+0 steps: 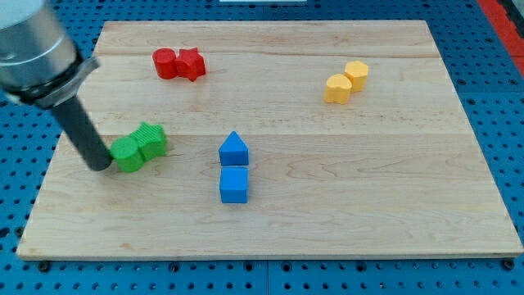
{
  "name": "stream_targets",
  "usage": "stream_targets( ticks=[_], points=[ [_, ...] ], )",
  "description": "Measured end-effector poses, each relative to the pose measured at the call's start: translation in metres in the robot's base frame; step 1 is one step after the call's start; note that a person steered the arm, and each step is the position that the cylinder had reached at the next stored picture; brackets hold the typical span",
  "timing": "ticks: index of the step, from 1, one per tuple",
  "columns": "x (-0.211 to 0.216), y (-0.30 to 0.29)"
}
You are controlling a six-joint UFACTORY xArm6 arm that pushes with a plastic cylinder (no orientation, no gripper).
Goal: Slide the green blocks at the center
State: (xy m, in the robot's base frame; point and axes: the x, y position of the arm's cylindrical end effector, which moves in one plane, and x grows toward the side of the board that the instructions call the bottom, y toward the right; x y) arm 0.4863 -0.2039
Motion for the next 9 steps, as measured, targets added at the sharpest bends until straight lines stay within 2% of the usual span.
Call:
stream_targets(
  ticks=[5, 6, 7, 8, 9],
  points=[
    [-0.083, 0.134],
    [-0.102, 0.127],
    [-0.050, 0.080],
    [-0.007, 0.085],
    [-0.017, 0.103]
  ],
)
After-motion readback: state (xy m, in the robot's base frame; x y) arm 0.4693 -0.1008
